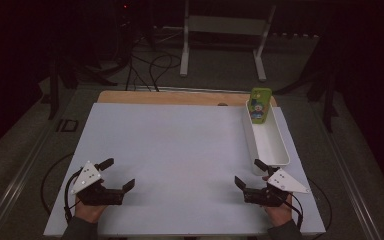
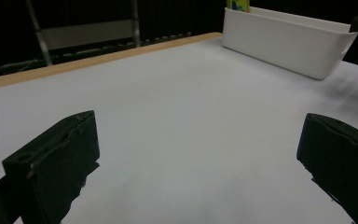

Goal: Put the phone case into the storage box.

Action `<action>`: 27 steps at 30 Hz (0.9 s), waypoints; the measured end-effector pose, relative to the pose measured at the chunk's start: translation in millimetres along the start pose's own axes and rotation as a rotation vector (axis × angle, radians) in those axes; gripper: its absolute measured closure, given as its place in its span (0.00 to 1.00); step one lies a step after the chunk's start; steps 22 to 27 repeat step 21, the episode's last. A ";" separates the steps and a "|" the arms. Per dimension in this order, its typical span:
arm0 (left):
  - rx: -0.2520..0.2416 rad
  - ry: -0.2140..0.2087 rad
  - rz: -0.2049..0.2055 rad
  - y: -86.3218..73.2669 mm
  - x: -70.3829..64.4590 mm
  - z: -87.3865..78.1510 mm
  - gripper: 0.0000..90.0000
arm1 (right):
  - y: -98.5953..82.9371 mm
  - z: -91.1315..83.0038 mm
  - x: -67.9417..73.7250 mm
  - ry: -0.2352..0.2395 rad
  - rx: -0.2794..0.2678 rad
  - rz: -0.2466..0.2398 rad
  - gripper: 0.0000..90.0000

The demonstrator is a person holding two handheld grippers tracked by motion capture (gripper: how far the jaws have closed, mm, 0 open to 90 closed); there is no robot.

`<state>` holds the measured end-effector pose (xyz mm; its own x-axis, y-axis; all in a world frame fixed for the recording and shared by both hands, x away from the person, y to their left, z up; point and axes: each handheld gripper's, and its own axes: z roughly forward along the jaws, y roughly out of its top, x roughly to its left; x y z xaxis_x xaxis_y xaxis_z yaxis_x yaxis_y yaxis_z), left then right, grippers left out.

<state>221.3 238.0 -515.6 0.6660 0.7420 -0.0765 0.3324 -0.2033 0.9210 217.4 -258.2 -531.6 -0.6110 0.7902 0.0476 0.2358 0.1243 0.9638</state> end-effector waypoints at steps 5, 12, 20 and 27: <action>0.011 -0.009 0.014 -1.2 -5.8 2.1 0.00 | -3.3 -2.6 1.5 -0.004 0.005 0.003 0.09; 0.034 -0.021 0.030 -4.0 -12.9 6.2 0.00 | -3.8 -4.5 3.3 -0.002 0.004 0.000 0.09; 0.045 -0.018 0.033 -5.8 -15.5 6.2 0.00 | -3.5 -5.8 3.3 -0.006 0.002 -0.001 0.09; 0.047 -0.016 0.031 -6.2 -15.4 6.5 0.00 | -3.5 -5.5 3.1 -0.005 0.004 0.001 0.09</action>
